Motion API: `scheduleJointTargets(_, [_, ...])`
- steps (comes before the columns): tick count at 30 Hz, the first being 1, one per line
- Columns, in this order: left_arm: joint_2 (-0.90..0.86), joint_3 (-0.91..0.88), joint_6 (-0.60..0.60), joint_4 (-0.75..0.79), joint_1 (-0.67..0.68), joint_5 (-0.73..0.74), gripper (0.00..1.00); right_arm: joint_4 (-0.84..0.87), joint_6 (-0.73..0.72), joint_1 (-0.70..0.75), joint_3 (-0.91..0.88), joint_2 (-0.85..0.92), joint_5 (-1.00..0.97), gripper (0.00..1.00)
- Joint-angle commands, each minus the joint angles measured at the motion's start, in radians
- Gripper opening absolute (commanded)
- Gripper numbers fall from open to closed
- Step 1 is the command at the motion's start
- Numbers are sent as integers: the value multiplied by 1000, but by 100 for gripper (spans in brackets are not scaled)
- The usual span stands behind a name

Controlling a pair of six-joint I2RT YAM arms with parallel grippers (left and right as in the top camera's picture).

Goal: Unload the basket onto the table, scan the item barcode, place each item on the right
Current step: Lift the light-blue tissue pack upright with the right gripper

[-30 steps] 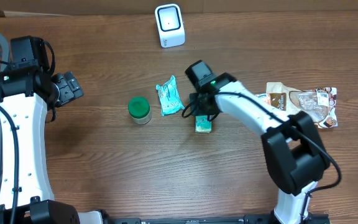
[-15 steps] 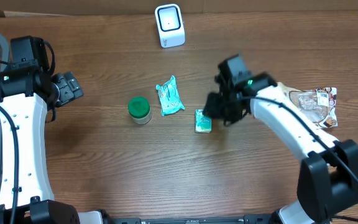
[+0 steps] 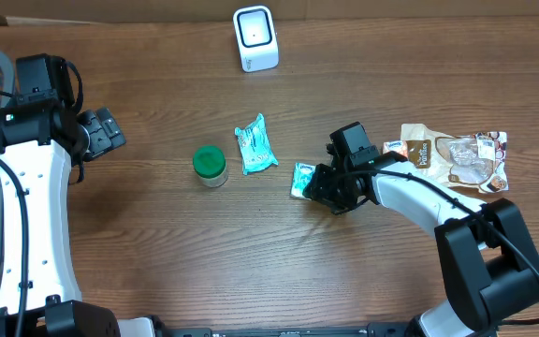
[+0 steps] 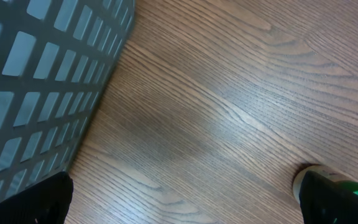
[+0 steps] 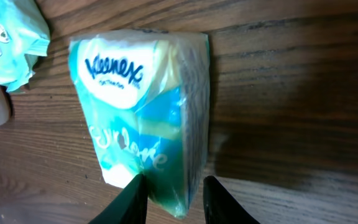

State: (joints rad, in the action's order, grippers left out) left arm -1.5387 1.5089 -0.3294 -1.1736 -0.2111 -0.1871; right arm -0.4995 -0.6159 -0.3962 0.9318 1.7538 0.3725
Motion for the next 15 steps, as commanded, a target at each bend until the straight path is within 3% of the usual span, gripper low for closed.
scheduleJointTargets(1, [1, -2, 19, 3, 2, 4, 100, 24, -31, -3, -12, 38, 12, 30])
scheduleJointTargets(4, [1, -2, 19, 3, 2, 4, 100, 55, -36, -2, -12, 44, 11, 26])
scheduleJointTargets(7, [2, -2, 19, 3, 2, 4, 100, 82, -36, -2, -12, 44, 10, 6])
scheduleJointTargets(8, [1, -2, 19, 3, 2, 4, 100, 87, -36, -2, -12, 44, 11, 4])
scheduleJointTargets(12, [1, -2, 19, 3, 2, 4, 100, 87, 1, -2, -9, 42, 43, 4])
scheduleJointTargets(15, [1, -2, 19, 3, 2, 4, 99, 83, 130, 0, 6, 19, 192, 4])
